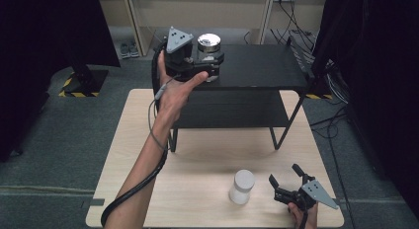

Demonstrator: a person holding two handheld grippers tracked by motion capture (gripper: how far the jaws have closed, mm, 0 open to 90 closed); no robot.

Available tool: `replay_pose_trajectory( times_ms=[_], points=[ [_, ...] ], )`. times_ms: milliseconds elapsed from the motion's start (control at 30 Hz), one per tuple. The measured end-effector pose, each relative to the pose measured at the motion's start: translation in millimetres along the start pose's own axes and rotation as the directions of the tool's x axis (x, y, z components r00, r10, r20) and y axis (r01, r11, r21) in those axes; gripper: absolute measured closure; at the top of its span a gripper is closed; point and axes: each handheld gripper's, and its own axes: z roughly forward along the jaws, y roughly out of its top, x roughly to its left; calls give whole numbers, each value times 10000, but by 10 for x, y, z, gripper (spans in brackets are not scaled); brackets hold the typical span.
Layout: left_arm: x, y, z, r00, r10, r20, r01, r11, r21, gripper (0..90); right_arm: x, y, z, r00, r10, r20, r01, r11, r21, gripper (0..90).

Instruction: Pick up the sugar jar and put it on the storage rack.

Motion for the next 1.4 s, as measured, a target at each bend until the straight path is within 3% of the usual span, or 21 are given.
replay_pose_trajectory(
  times_ms=[233,467,633,933,1167,1400],
  points=[
    [-60,-77,-119,9998,84,200,-83,10000,-46,2,1,-1,-7,10000,-4,51,4,10000,-25,17],
    [-64,-331,-238,9975,-71,700,101,9991,-418,1,3,-3,-8,10000,1,57,-1,10000,-40,11],
    [-157,-496,-353,9951,306,938,-244,9975,-663,1,3,-4,-8,10000,7,63,-6,10000,-33,10],
    [-228,-845,-562,9862,376,1611,-203,9940,-1078,2,2,-3,-11,10000,20,50,-19,10000,-56,10],
    [-268,-1093,-700,9800,551,1910,-322,9921,-1212,2,5,-4,-6,10000,24,26,-24,10000,-38,10],
    [-299,-1282,-747,9790,527,1971,-289,9921,-1217,2,0,-2,-11,10000,39,29,-39,10000,-46,10]
  ],
)
